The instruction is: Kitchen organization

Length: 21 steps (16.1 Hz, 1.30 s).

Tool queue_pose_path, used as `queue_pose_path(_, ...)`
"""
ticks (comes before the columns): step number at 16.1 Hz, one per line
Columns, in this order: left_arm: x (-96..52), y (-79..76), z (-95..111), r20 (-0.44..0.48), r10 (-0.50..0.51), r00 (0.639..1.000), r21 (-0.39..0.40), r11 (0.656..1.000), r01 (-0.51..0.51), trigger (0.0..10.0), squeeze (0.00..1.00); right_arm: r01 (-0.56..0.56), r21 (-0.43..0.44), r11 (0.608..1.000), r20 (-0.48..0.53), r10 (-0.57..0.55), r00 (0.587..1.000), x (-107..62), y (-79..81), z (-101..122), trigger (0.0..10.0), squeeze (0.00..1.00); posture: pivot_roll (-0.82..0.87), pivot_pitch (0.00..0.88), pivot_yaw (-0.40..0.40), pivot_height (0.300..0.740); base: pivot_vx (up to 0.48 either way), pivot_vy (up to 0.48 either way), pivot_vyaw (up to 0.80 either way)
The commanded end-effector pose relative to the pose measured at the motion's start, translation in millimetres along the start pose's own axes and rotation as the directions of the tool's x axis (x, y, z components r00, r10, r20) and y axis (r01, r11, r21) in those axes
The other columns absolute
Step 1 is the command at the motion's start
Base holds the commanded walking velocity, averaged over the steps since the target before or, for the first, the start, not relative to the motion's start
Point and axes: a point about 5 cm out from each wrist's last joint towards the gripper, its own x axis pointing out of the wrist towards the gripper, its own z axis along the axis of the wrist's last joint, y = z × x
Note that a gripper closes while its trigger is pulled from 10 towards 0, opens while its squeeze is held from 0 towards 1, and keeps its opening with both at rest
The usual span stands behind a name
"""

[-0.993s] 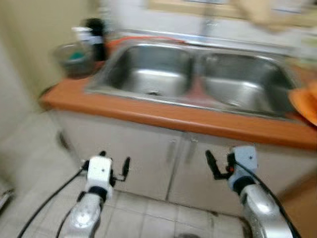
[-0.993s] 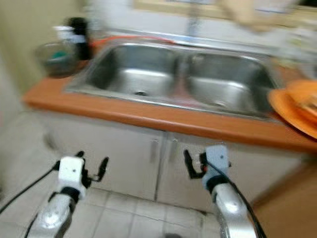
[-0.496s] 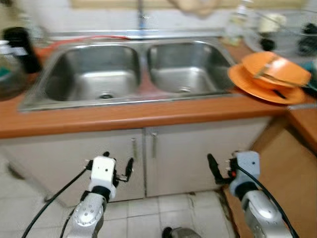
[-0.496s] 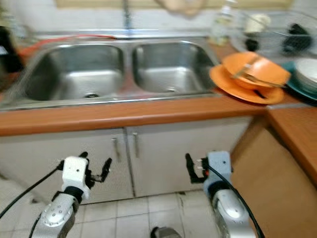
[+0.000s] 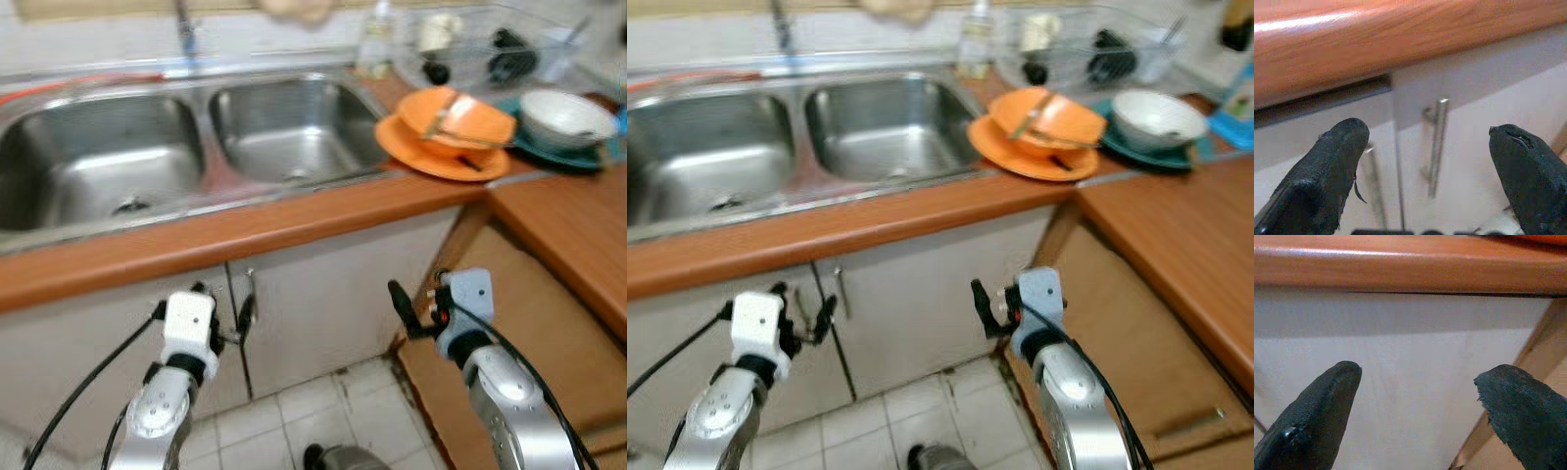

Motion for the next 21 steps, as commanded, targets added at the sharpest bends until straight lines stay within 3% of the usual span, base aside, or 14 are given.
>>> queue_pose_path(1,0.4,2.4,5.4,0.009,-0.005,1.000,0.020,1.000,0.005,10.0,0.00,0.005,0.001,1.000,0.028,-0.005,1.000,-0.8,1.1,6.9,10.0,1.00,-0.15,0.000,-0.009,0.740,0.000,0.000,-0.80)
queue_pose_path(5,7.3,-15.3,26.3,0.073,-0.125,0.989,0.036,0.992,0.123,10.0,0.00,-0.005,0.007,1.000,0.066,0.004,0.998,-2.8,11.4,20.5,10.0,1.00,-0.17,0.000,0.025,0.740,0.000,0.000,-0.80)
queue_pose_path(6,8.7,-16.8,28.4,0.083,-0.120,0.989,0.013,0.993,0.119,10.0,0.00,-0.008,0.015,1.000,0.077,0.006,0.997,-3.1,12.0,23.8,10.0,1.00,-0.18,0.000,0.028,0.740,0.000,0.000,-0.51)
queue_pose_path(7,14.8,-21.8,37.8,0.116,-0.106,0.988,-0.059,0.992,0.113,10.0,0.00,0.013,0.000,1.000,0.121,-0.013,0.993,-4.0,8.2,36.1,10.0,1.00,-0.19,0.000,0.023,0.740,0.000,-0.240,0.00)
queue_pose_path(9,18.5,-25.5,49.0,0.152,-0.114,0.982,-0.050,0.991,0.123,10.0,0.00,0.051,-0.001,0.999,0.133,-0.050,0.990,-3.6,3.9,44.4,10.0,1.00,-0.19,0.000,0.011,0.740,0.000,-0.356,0.00)
queue_pose_path(13,16.3,-18.7,60.1,0.185,-0.052,0.981,-0.091,0.993,0.069,10.0,0.00,0.072,-0.021,0.997,0.186,-0.067,0.980,-2.9,7.4,63.1,10.0,1.00,-0.20,0.000,0.001,0.740,0.000,-0.480,0.00)
queue_pose_path(21,25.2,-9.6,74.8,0.224,0.001,0.975,-0.063,0.998,0.014,10.0,0.00,0.140,-0.012,0.990,0.227,-0.134,0.965,-0.9,1.9,82.6,10.0,1.00,-0.17,0.000,0.002,0.740,0.000,0.000,0.00)
